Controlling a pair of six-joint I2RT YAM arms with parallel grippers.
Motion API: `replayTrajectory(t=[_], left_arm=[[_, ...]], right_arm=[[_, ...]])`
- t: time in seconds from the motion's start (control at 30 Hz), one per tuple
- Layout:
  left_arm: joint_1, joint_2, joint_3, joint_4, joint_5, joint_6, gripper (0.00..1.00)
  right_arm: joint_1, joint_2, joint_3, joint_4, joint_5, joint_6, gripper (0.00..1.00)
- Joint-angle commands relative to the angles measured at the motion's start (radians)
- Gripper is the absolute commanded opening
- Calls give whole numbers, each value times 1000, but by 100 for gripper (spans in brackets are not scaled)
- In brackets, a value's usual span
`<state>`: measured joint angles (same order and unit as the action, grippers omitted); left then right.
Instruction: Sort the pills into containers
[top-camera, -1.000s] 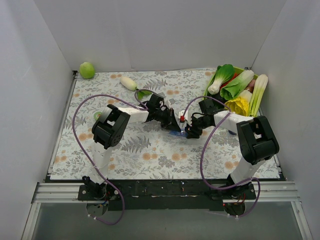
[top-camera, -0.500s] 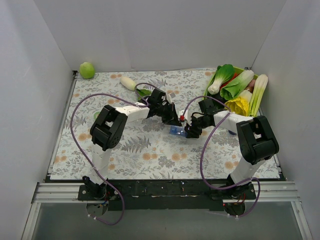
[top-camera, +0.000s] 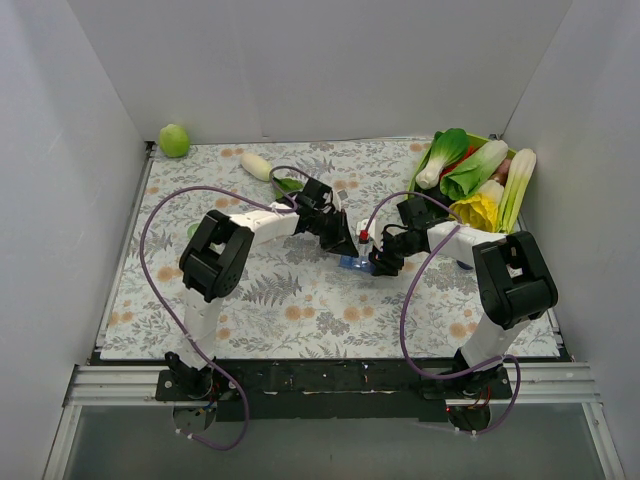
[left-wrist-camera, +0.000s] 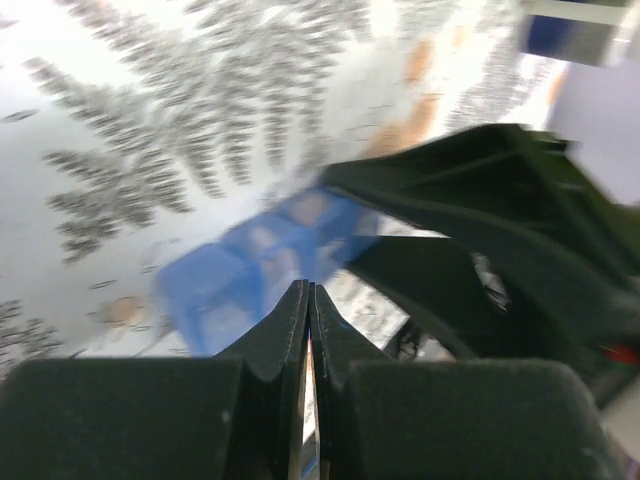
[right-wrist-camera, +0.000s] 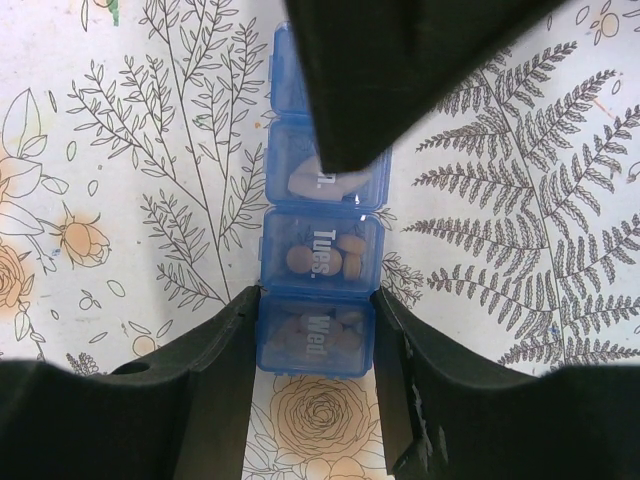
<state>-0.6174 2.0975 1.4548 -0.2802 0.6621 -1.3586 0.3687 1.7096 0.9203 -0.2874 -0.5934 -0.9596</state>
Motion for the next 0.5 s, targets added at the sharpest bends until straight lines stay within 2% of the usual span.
replayTrajectory(t=[0.0,0.17,0.47], left_arm=[[-2,39,-19,-172,-128,44,0],[-2,61,1,-195,-144,53,0],[2,-85,4,-16,-46,-52,0]], right_arm=[[6,44,-3,-12,75,7,30],[6,41,-6,-10,78,10,30],[6,39,-12,-9,75,13,31]])
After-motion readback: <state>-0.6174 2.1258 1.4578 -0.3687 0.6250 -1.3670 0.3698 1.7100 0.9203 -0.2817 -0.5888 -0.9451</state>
